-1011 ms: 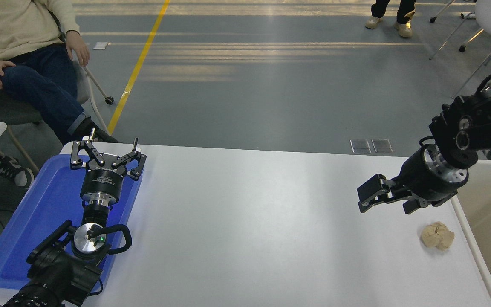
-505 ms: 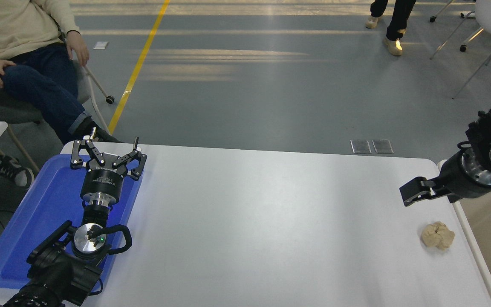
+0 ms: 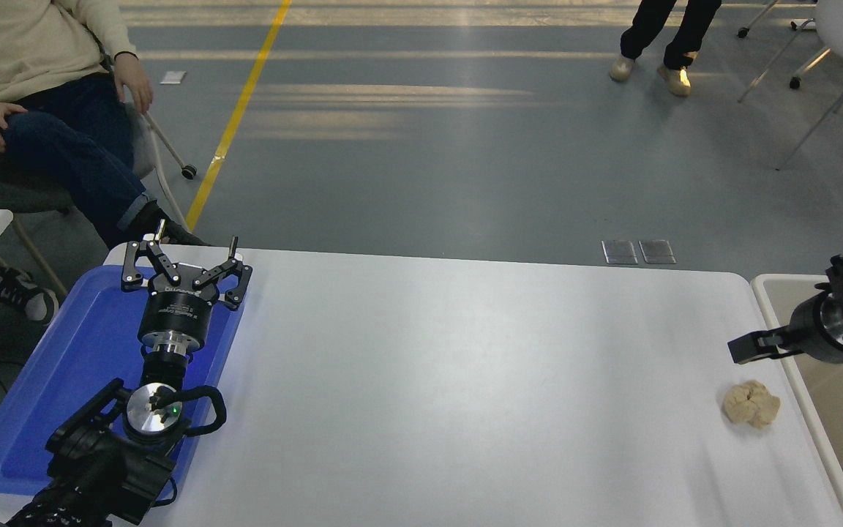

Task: Pick up paper ball place in dustbin

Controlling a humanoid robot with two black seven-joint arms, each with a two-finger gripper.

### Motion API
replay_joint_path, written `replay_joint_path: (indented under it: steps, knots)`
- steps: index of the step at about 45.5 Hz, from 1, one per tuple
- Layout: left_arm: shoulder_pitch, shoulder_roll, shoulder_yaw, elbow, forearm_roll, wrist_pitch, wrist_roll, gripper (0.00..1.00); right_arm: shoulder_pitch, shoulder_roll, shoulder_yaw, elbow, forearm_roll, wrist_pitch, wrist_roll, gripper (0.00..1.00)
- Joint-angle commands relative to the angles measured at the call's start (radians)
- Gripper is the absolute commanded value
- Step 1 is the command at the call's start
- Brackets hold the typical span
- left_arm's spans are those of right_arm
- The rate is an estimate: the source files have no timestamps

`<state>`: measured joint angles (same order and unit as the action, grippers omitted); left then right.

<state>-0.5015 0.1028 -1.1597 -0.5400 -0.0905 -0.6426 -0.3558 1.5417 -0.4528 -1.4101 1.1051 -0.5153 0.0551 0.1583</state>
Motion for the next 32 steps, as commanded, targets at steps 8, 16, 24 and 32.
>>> replay_joint_path:
  steps: [8, 16, 24, 32]
  knots:
    - [0.0, 0.0, 0.0, 0.0, 0.0, 0.0, 0.0, 1.0, -0.242, -0.003, 0.132, -0.169, -0.002, -0.08, -0.003, 1.0]
    - [0.0, 0.0, 0.0, 0.0, 0.0, 0.0, 0.0, 1.0, -0.317, -0.001, 0.166, -0.254, 0.006, -0.087, -0.051, 1.0]
    - [0.0, 0.0, 0.0, 0.0, 0.0, 0.0, -0.002, 1.0, -0.435, 0.003, 0.246, -0.384, 0.006, -0.086, -0.069, 1.0]
    - [0.0, 0.002, 0.0, 0.0, -0.001, 0.0, -0.002, 1.0, -0.451, 0.002, 0.284, -0.398, 0.012, -0.078, -0.085, 1.0]
